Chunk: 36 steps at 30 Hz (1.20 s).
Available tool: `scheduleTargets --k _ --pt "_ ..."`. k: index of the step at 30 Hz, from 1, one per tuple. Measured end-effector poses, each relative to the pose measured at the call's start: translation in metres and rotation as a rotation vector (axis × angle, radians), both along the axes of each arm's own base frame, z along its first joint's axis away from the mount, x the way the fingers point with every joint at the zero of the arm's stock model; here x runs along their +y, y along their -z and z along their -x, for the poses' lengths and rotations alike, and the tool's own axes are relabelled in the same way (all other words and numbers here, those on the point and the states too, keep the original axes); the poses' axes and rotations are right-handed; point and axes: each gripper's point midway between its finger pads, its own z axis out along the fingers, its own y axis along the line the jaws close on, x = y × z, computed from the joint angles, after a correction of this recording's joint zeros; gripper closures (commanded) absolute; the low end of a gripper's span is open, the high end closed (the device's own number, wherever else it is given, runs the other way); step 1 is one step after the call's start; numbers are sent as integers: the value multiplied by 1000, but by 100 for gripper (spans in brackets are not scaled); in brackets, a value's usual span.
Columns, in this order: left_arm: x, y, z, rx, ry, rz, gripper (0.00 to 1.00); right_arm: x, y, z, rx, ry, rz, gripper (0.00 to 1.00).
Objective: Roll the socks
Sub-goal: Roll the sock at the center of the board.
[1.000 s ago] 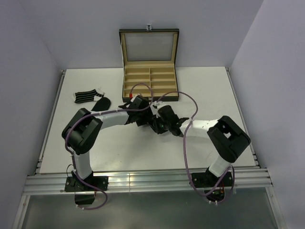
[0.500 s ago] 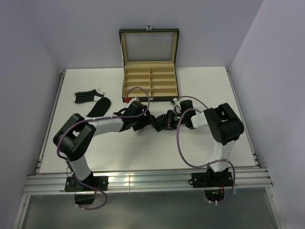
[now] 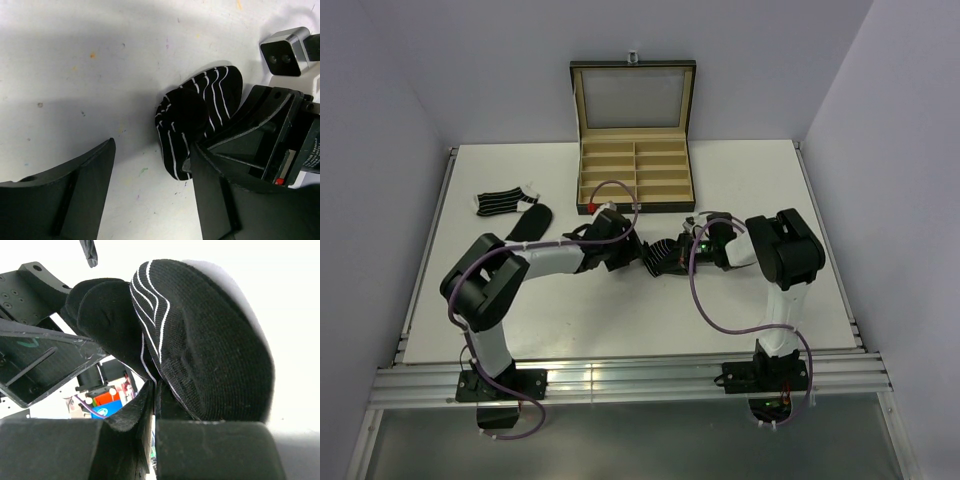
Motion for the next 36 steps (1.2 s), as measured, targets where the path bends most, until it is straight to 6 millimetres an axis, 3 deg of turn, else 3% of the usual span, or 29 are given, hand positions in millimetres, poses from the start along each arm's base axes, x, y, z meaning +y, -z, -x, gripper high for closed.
scheduleTargets --k 9,17,21,30,36 --pt "-12 4 -9 4 8 13 42 -1 1 -1 14 -7 14 100" --pt "-18 1 -11 -11 15 49 30 -2 1 -2 21 -17 27 100" --pt "-20 -2 -12 -22 18 69 31 -2 2 -2 23 -21 33 100" --pt "-24 6 -18 8 6 46 49 -2 2 -2 26 -26 39 100" --pt "-25 13 -22 31 -6 17 73 -3 3 -2 24 -26 46 99"
